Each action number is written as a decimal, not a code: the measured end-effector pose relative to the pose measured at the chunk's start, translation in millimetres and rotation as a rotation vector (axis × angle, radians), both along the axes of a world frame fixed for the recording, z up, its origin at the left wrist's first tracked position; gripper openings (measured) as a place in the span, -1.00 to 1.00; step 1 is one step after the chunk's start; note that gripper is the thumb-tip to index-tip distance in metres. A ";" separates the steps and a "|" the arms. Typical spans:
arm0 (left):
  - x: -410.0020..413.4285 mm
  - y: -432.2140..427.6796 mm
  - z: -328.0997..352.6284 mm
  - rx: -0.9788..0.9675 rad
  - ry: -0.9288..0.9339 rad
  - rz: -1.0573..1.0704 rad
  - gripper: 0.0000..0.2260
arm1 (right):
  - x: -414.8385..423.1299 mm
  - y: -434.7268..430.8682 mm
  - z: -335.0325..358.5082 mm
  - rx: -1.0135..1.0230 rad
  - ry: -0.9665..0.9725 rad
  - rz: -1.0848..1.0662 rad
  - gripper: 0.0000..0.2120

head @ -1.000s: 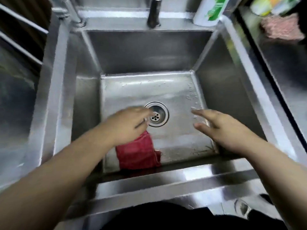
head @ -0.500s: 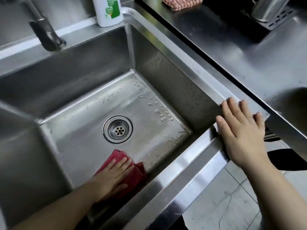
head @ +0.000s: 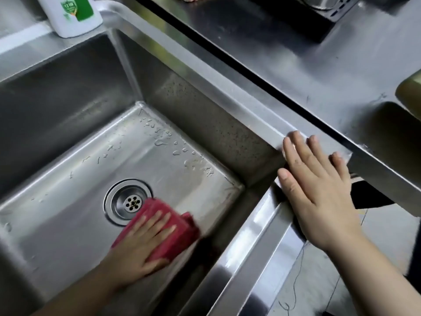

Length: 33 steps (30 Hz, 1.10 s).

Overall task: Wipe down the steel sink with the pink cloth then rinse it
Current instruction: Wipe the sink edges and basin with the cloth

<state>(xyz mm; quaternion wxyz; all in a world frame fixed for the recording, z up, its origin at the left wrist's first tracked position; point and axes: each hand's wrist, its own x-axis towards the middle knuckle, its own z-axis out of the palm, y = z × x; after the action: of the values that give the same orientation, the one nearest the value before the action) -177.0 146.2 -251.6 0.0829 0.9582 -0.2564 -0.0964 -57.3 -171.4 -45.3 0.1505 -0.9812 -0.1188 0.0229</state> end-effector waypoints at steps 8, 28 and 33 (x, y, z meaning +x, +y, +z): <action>68.8 -78.7 -13.1 -0.035 -0.089 0.010 -0.41 | -0.1 -0.3 -3.0 0.044 -0.050 -0.003 -0.48; 110.0 -119.7 -6.1 -0.003 0.018 0.238 -0.46 | -1.7 -0.5 -1.3 0.045 -0.044 0.022 -0.50; 134.2 -103.1 -3.1 -0.053 0.012 0.582 -0.43 | 22.1 -2.2 17.0 0.135 -0.050 0.130 -0.41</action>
<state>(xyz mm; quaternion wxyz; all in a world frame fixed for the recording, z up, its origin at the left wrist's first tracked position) -42.8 43.1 -254.6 0.1337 0.9884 0.0275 -0.0672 -35.2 -173.6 -28.3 0.2114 -0.9593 -0.1871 -0.0001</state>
